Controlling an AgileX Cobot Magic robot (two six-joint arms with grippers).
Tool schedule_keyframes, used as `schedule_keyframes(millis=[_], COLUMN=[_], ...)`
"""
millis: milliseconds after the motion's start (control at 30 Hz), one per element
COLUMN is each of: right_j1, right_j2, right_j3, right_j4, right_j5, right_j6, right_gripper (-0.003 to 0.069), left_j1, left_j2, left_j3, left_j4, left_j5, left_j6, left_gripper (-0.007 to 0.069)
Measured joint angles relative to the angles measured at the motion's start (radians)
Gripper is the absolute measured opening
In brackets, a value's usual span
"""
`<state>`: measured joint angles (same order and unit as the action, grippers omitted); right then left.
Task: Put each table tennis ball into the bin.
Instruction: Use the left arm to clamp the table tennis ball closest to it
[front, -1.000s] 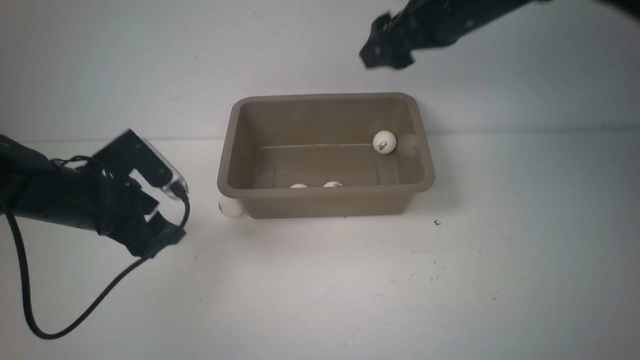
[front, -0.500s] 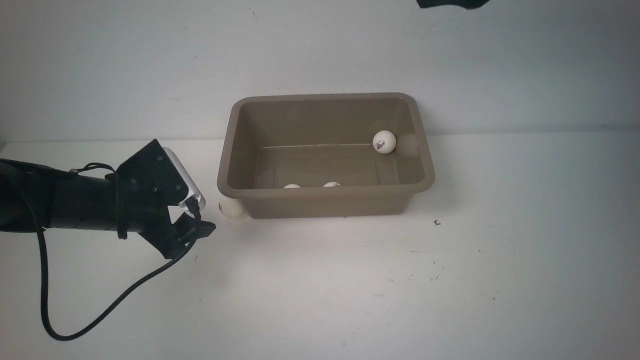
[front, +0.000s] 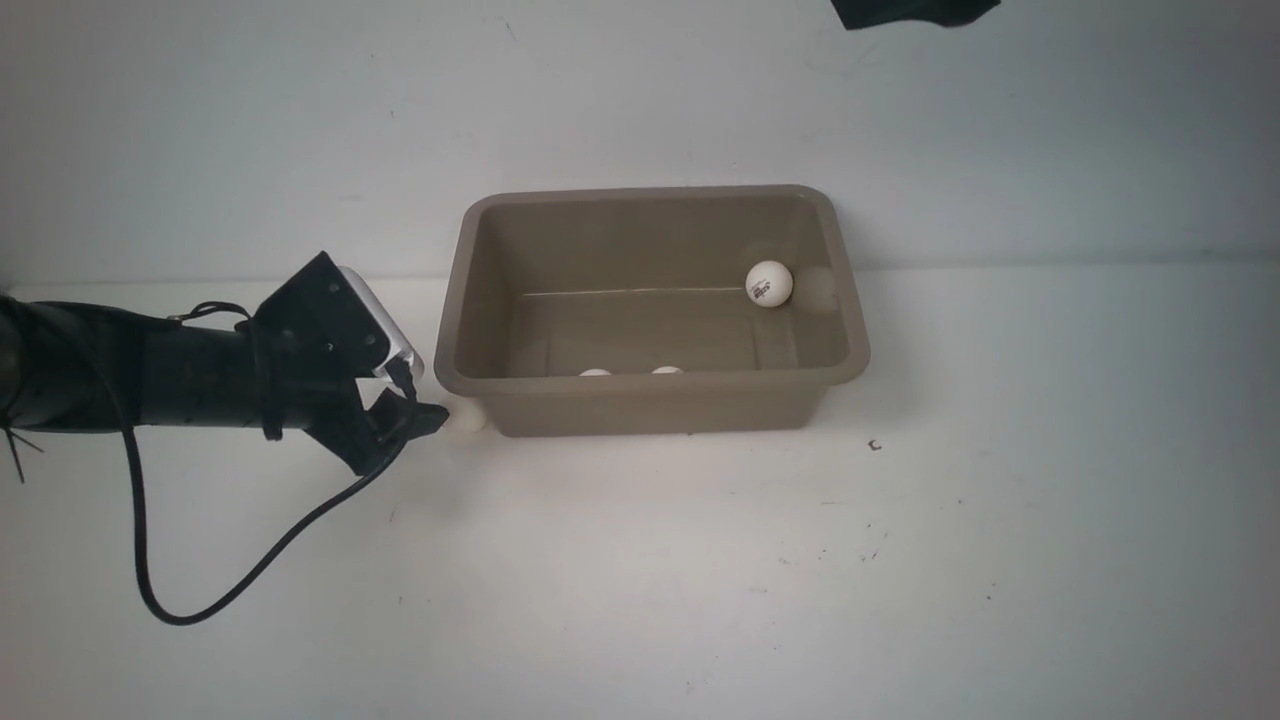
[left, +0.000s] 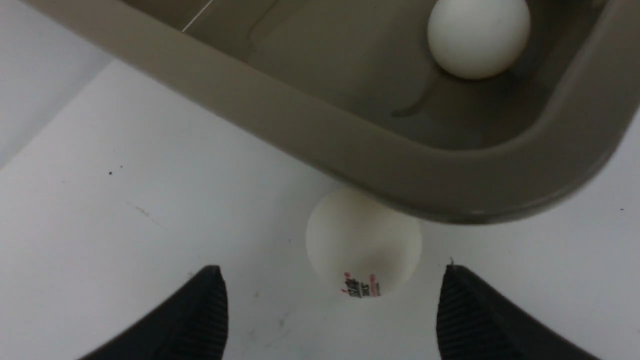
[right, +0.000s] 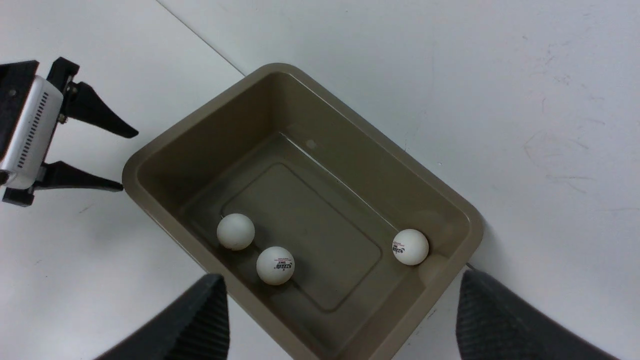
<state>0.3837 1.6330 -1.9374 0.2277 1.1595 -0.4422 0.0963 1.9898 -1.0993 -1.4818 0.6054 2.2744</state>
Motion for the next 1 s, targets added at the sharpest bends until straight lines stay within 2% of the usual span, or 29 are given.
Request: schedule_keyframes(millis=[800,967,1000], right_j1=[0.0,0.0,0.0], right_j2=[0.0,0.0,0.0], right_j3=[0.0,0.0,0.0], right_j4=[0.015,0.015,0.015], right_j5=[-0.015,-0.019,-0.019], right_j6=[0.001,0.003,0.004], right_gripper=[0.0554,0.0554,0.0554], left_j1=[0.0,0.0,0.0], left_j2=[0.175,0.183,0.183], left_j3=[-0.123,-0.141,-0.142], left_j4=[0.0,-0.005,-0.01], left_j5=[0.104,0.106,0.11], left_j6=[-0.124,-0.124,-0.119], left_gripper=[0.0503,0.0466,0.0424])
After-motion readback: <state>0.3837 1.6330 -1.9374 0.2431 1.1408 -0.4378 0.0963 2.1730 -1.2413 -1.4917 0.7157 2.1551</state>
